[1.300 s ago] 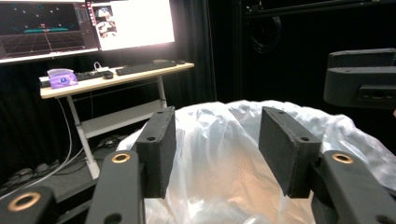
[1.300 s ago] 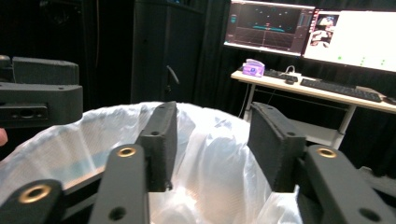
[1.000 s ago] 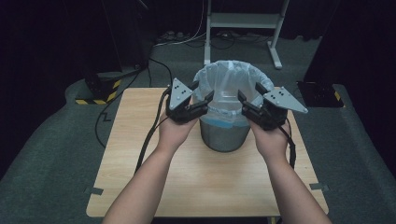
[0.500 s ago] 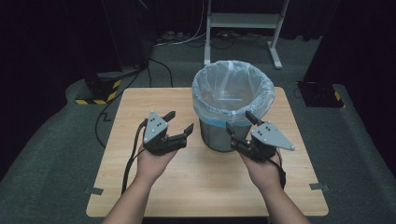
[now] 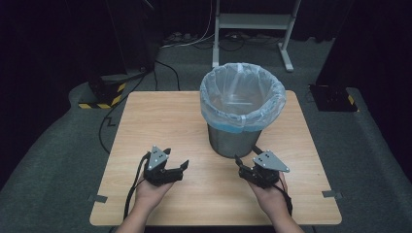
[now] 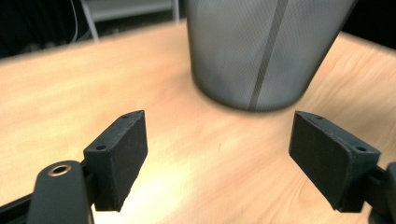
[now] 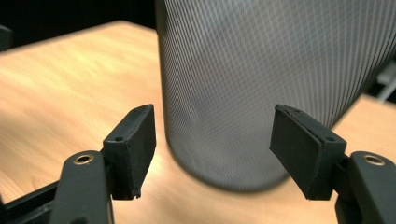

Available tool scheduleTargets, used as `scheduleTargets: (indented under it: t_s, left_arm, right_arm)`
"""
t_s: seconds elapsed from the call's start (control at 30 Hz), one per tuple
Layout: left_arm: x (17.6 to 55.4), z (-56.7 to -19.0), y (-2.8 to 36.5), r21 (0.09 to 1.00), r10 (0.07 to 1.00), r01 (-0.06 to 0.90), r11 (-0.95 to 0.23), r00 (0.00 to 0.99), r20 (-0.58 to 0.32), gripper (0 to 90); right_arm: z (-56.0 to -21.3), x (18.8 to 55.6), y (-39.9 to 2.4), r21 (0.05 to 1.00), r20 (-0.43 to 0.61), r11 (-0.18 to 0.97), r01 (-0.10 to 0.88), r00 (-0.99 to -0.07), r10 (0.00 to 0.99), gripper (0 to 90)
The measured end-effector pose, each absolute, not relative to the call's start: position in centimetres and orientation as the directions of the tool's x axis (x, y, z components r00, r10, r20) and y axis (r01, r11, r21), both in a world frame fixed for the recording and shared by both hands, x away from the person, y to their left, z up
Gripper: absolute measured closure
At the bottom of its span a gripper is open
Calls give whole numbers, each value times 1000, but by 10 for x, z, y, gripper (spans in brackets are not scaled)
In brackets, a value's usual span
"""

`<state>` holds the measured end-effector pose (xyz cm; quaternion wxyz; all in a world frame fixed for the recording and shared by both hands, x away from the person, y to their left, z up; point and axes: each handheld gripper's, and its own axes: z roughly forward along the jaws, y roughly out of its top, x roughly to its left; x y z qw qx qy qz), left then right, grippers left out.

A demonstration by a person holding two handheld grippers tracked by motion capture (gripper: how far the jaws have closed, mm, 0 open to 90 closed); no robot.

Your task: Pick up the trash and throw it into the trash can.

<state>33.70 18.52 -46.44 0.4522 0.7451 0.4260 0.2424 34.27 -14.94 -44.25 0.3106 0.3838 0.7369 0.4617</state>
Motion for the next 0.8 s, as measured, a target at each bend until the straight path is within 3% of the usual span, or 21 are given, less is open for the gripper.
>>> scheduleTargets:
  t_s: [0.47, 0.67, 0.8]
  left_arm:
    - [316, -518, 211, 751, 850, 550, -364, 527, 26, 152]
    - [313, -529, 219, 738, 872, 581, -343, 490, 19, 124]
    - [313, -529, 220, 731, 883, 604, -318, 469, -2, 114]
  right_arm:
    - [-510, 346, -177, 806, -51, 324, 495, -488, 871, 305]
    - [-523, 354, -181, 720, -10, 347, 601, -490, 871, 260]
    - [-524, 356, -180, 719, -11, 347, 602, -490, 872, 250]
